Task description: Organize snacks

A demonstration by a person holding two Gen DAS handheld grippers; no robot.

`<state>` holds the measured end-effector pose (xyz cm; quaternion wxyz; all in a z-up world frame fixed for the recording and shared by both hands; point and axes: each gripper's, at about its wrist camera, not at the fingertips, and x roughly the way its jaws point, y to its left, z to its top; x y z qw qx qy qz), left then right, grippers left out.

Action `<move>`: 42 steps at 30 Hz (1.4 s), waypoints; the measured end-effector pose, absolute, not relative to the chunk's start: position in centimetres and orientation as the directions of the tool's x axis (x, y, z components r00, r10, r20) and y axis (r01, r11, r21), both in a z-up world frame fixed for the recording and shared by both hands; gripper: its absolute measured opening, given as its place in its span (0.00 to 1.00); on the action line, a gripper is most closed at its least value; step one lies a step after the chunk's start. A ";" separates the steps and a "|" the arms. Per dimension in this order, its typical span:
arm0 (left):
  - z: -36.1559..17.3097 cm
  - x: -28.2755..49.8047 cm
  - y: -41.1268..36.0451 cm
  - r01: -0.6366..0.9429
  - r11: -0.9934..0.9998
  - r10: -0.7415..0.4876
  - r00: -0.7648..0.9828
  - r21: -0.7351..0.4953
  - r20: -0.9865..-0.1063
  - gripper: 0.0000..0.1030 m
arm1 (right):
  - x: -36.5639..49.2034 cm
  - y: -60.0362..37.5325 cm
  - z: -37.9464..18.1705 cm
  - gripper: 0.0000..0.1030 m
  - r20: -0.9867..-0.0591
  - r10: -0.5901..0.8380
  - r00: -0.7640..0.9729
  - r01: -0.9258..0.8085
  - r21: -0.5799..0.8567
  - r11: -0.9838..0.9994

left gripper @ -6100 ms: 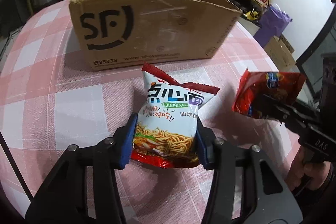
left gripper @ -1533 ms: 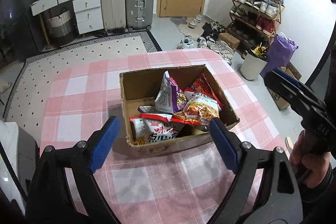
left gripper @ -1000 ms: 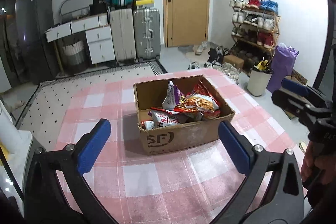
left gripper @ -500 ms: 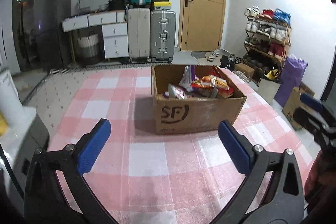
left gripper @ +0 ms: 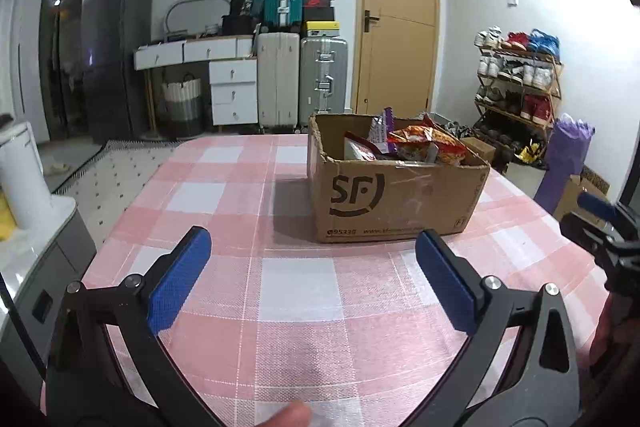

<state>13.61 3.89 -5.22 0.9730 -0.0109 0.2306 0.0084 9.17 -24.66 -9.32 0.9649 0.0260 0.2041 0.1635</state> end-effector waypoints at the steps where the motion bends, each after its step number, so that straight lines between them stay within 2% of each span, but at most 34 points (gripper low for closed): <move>1: -5.4 13.7 3.9 -0.023 1.000 0.017 0.898 -0.007 -0.439 0.99 | 9.4 -24.6 -9.5 0.96 -0.389 0.326 0.862 -0.307 0.112 0.945; 9: -7.1 14.6 4.7 -0.056 0.998 0.046 0.900 -0.010 -0.433 0.99 | 10.6 -24.2 -10.7 0.96 -0.391 0.325 0.861 -0.313 0.097 0.945; 15: -7.1 14.3 4.4 -0.055 0.999 0.050 0.912 0.001 -0.408 0.99 | 11.0 -24.4 -10.9 0.97 -0.395 0.327 0.859 -0.307 0.115 0.945; 42: -7.5 14.2 4.1 -0.057 0.998 0.057 0.912 0.012 -0.405 0.99 | 10.5 -24.4 -10.9 0.99 -0.381 0.327 0.865 -0.309 0.110 0.945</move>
